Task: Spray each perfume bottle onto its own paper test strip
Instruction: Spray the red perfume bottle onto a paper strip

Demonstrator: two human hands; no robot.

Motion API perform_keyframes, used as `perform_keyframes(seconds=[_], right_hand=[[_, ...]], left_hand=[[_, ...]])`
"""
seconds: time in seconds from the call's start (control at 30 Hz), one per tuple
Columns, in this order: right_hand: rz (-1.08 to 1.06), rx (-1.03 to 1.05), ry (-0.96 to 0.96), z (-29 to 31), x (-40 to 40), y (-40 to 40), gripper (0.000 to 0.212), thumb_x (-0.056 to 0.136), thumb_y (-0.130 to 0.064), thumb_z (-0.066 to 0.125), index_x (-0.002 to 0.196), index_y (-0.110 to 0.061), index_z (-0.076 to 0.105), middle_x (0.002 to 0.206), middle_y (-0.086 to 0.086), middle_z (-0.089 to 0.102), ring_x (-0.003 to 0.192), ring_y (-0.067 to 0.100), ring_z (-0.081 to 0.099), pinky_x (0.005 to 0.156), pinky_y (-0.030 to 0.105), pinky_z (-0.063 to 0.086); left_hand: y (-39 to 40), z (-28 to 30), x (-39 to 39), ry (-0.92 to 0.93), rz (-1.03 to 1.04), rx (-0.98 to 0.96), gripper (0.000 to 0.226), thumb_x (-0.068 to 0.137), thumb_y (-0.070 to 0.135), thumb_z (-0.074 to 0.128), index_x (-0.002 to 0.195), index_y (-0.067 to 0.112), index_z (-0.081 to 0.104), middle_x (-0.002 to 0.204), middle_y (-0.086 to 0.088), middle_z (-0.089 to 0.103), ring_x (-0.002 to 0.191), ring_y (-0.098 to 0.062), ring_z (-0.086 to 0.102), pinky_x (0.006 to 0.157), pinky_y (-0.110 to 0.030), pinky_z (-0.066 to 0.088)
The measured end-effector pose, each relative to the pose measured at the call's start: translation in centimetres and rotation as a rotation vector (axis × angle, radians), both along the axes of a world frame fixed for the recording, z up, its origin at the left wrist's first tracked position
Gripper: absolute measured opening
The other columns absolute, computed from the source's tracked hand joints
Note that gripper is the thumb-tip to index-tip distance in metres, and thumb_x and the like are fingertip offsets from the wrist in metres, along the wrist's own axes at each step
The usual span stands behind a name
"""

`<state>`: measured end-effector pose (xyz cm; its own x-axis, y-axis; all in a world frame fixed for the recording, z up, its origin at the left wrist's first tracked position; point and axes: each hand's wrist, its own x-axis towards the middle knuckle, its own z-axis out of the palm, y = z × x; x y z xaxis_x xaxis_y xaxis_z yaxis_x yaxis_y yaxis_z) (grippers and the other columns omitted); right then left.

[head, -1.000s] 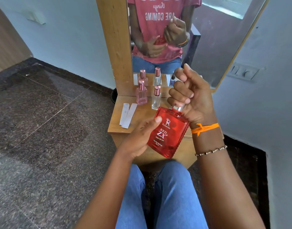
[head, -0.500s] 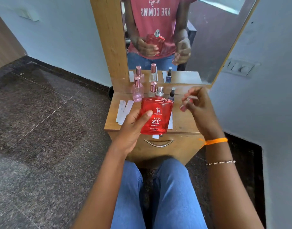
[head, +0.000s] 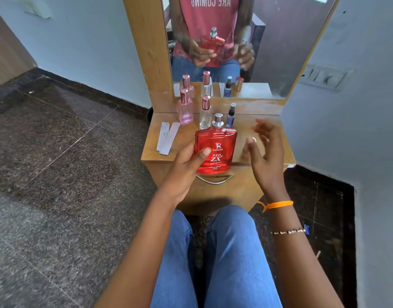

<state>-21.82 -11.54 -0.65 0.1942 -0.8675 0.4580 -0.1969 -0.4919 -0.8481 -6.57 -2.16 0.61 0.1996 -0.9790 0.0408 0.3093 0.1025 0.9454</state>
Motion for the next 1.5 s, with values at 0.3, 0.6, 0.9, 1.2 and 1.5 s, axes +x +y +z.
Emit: perform_keyframes(seconds=[0.3, 0.6, 0.9, 1.2, 1.5], right_hand=[[0.387, 0.305, -0.091, 1.9, 0.7, 2.0, 0.041, 0.082, -0.008, 0.07, 0.116, -0.014, 0.049, 0.108, 0.0, 0.064, 0.095, 0.009, 0.065, 0.083, 0.03, 0.054], [0.317, 0.344, -0.009, 1.0, -0.4, 1.7, 0.039, 0.082, -0.005, 0.071, 0.108, -0.023, 0.049, 0.102, -0.007, 0.063, 0.086, 0.007, 0.062, 0.079, 0.037, 0.053], [0.501, 0.463, -0.216, 0.8, -1.3, 0.9, 0.065, 0.084, -0.011, 0.061, 0.134, -0.044, 0.037, 0.136, 0.01, 0.047, 0.115, 0.024, 0.056, 0.094, 0.04, 0.05], [0.617, 0.697, -0.573, 0.3, 0.3, 2.1, 0.058, 0.086, -0.008, 0.06, 0.135, -0.027, 0.037, 0.098, -0.007, 0.07, 0.086, 0.01, 0.067, 0.068, 0.027, 0.056], [0.723, 0.917, -0.703, -0.4, 1.2, 2.9, 0.125, 0.055, -0.046, 0.087, 0.148, -0.011, 0.012, 0.104, 0.007, 0.049, 0.069, 0.015, 0.052, 0.053, 0.026, 0.05]], left_hand=[[-1.1, 0.7, -0.1, -0.253, 0.038, 0.115, 0.038, 0.084, 0.031, 0.057, 0.118, 0.015, 0.055, 0.115, -0.009, 0.063, 0.101, -0.013, 0.064, 0.083, -0.027, 0.053], [-5.6, -1.7, 1.7, -0.962, 0.414, 0.341, 0.015, 0.089, 0.015, 0.059, 0.102, 0.015, 0.066, 0.104, -0.001, 0.064, 0.093, -0.011, 0.057, 0.075, -0.02, 0.043], [-6.9, -2.8, 0.2, -1.349, 0.338, 0.431, 0.043, 0.091, 0.02, 0.055, 0.133, 0.022, 0.047, 0.137, -0.006, 0.044, 0.121, -0.029, 0.035, 0.095, -0.037, 0.035], [-7.3, -2.5, 0.3, -1.351, 0.245, 0.518, 0.051, 0.09, 0.018, 0.056, 0.138, 0.021, 0.039, 0.144, -0.005, 0.035, 0.128, -0.029, 0.029, 0.101, -0.038, 0.034], [-7.5, -2.2, 0.6, -1.246, 0.266, 0.497, 0.031, 0.087, 0.012, 0.059, 0.116, 0.019, 0.054, 0.131, -0.006, 0.046, 0.121, -0.028, 0.035, 0.093, -0.036, 0.037]])
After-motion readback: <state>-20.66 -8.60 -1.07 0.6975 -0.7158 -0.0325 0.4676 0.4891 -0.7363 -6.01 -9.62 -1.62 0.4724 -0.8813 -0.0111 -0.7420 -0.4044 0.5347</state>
